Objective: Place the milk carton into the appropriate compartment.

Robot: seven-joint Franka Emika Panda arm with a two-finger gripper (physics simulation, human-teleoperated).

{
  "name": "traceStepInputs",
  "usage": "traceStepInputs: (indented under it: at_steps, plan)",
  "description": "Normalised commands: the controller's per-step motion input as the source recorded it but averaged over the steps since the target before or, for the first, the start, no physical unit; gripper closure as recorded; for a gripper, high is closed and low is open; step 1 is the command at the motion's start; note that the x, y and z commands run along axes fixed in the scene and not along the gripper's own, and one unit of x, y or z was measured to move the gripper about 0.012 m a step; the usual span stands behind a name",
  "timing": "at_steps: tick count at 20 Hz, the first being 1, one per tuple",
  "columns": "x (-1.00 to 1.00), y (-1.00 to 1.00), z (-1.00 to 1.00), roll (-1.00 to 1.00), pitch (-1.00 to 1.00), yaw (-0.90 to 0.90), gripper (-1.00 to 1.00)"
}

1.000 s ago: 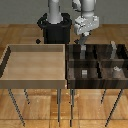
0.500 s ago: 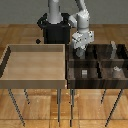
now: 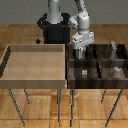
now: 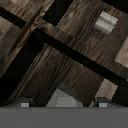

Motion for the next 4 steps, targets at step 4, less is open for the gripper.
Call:
traceStepInputs:
  at_steps: [4]
  plan:
    - [0.00,0.00,0.00,0.00,0.00,0.00,-1.00]
